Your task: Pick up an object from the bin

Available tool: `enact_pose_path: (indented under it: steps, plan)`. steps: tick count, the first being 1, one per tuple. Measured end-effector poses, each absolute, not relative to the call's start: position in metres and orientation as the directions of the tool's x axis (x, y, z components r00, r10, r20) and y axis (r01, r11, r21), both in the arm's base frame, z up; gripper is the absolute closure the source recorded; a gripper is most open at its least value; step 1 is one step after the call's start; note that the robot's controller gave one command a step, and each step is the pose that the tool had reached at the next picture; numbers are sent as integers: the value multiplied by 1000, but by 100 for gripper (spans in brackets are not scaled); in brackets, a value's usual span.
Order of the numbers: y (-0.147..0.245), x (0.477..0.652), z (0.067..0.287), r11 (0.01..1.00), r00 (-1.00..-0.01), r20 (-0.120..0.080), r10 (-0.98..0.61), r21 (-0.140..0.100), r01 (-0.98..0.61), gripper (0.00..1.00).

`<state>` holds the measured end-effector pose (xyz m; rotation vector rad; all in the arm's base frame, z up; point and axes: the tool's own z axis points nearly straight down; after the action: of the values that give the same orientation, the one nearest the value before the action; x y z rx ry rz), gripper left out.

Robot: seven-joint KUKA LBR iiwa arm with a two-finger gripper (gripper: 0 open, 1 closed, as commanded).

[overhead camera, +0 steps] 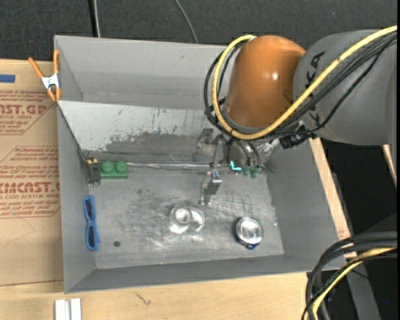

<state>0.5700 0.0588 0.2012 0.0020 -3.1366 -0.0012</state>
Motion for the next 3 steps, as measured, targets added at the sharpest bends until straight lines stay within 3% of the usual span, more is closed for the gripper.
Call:
enact_pose_path:
  steps: [1, 2, 3]
  plan:
    - [123, 539, 75, 1000, -1000, -2, 18, 2, 18, 0]
    - [41, 509, 109, 999, -999, 1, 35, -3, 35, 0]
    - [43, 509, 89, 1000, -1000, 2, -29, 0, -29, 0]
